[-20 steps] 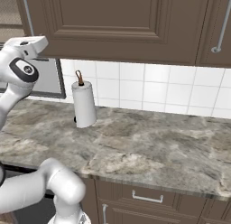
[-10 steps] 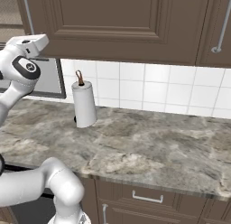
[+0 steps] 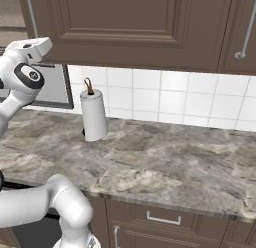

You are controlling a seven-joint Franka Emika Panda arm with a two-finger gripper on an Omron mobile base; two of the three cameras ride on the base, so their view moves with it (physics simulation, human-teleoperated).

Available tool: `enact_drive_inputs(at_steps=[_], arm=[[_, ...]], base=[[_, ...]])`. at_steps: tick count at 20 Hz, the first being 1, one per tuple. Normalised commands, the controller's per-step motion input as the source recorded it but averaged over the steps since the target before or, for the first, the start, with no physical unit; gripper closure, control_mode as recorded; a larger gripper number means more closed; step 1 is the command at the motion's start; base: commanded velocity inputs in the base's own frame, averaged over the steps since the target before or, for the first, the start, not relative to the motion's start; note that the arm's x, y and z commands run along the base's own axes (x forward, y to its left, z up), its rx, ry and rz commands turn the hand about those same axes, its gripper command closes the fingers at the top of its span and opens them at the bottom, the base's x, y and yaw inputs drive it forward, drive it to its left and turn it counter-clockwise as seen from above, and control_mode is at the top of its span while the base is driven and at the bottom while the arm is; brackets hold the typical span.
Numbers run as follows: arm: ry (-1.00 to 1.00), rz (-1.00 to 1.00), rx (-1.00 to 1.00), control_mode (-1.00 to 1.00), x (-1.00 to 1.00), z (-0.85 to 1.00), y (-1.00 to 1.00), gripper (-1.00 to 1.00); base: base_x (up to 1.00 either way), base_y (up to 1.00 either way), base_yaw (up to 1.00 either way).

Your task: Open the cabinet and move the ladle to the pot. Then close the cabinet.

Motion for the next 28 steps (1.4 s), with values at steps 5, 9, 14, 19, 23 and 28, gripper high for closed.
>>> enact_drive_inputs(at_steps=[5,9,14,19,23,28], arm=[[0.0,0.0,0.06,-1.0,0.01,0.25,-0.59,1.0],[0.0,0.0,0.11,-1.0,-0.01,0.34,-0.8,1.0],[0.0,0.0,0.11,-1.0,-0.24,0.35,-0.77,1.0],[-0.02,0.0,0.1,-1.0,-0.77,0.27,-0.86,1.0],[-0.01,-0.02,0.09,-1.0,-1.0,0.22,-1.0,1.0],[0.0,-0.04,0.07,-1.0,-1.0,0.13,-1.0,1.0]], base=[[0.0,0.0,0.0],[0.0,0.0,0.0],[0.0,0.0,0.0],[0.0,0.0,0.0],[0.0,0.0,0.0],[0.0,0.0,0.0]])
